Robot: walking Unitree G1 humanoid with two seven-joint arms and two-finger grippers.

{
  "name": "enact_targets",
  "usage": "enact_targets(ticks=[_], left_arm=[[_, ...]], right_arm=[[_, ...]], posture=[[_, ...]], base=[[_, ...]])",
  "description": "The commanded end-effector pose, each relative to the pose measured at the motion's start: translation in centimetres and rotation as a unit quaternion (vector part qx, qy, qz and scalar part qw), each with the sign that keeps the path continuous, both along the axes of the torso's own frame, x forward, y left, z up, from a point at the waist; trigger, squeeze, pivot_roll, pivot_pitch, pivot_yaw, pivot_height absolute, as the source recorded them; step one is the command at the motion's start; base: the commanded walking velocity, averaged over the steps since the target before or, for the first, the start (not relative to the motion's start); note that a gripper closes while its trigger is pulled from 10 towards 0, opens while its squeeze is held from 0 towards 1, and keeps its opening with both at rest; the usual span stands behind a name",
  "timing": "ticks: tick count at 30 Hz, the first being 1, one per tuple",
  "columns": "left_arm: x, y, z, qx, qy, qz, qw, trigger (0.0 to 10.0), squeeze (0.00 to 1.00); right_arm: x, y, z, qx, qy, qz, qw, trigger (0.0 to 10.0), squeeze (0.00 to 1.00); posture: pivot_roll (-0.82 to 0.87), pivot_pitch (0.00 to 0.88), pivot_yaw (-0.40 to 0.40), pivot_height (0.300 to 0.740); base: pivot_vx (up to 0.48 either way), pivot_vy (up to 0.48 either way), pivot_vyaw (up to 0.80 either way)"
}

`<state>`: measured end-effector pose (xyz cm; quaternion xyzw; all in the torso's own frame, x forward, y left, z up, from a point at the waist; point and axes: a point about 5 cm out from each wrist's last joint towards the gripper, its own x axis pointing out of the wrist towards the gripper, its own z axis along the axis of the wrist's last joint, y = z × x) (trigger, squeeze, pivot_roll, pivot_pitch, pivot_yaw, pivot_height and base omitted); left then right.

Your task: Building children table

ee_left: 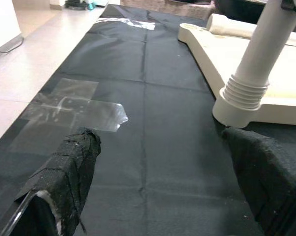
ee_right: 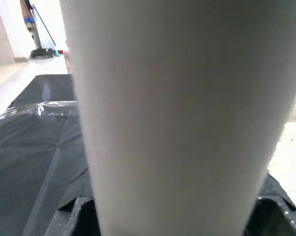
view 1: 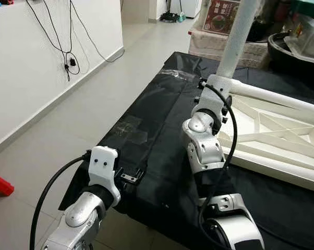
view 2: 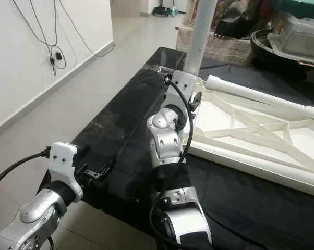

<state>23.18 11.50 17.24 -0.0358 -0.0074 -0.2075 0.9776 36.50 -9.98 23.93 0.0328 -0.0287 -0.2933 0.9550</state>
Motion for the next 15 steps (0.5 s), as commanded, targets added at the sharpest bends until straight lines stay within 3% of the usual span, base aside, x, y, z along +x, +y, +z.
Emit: enact_targets(ticks=[1, 6, 7, 8, 9, 10, 11, 15], left_arm=[[0.05, 0.13, -0.6, 0.01, 0.008, -0.001, 1.0, 10.0, 0.0], [0.06, 0.21, -0.68, 0.01, 0.008, -0.002, 1.0, 10.0, 0.0], [0.06, 0.27, -0.7, 0.011, 0.007, -0.002, 1.0, 10.0, 0.0], [0.06, 0.27, -0.7, 0.011, 0.007, -0.002, 1.0, 10.0, 0.0], [0.06, 0.28, -0.69, 0.011, 0.007, -0.002, 1.0, 10.0, 0.0], [0.06, 0.28, -0.68, 0.011, 0.006, -0.002, 1.0, 10.0, 0.0], [0.06, 0.3, -0.68, 0.011, 0.006, -0.002, 1.0, 10.0, 0.0], [0.09, 0.43, -0.64, 0.014, 0.004, -0.002, 1.0, 10.0, 0.0]], right_arm=[[-1.35, 3.07, -3.38, 0.06, 0.058, 0.027, 0.996, 10.0, 1.0], [-1.38, 2.99, -3.43, 0.061, 0.059, 0.018, 0.996, 10.0, 1.0], [-1.42, 2.79, -3.51, 0.062, 0.059, 0.011, 0.996, 3.7, 1.0], [-1.42, 2.79, -3.51, 0.062, 0.059, 0.011, 0.996, 3.7, 1.0], [-1.44, 2.62, -3.58, 0.063, 0.06, 0.005, 0.996, 0.0, 0.98], [-1.47, 2.5, -3.64, 0.065, 0.062, 0.003, 0.996, 0.0, 0.75], [-1.45, 2.34, -3.65, 0.065, 0.062, 0.001, 0.996, 0.0, 0.0], [-1.3, 2.09, -3.64, 0.072, 0.062, 0.0, 0.995, 0.0, 0.0]], posture=[[0.16, 0.083, -0.04, 0.74], [0.15, 0.082, -0.039, 0.74], [0.15, 0.082, -0.038, 0.74], [0.15, 0.082, -0.038, 0.74], [0.15, 0.081, -0.04, 0.74], [0.15, 0.081, -0.04, 0.74], [0.15, 0.084, -0.038, 0.74], [0.16, 0.085, -0.041, 0.74]], base=[[0.0, 0.0, 0.0], [0.0, 0.0, 0.0], [0.0, 0.0, 0.0], [0.0, 0.0, 0.0], [0.0, 0.0, 0.0], [0.0, 0.0, 0.0], [0.0, 0.0, 0.0], [0.0, 0.0, 0.0]])
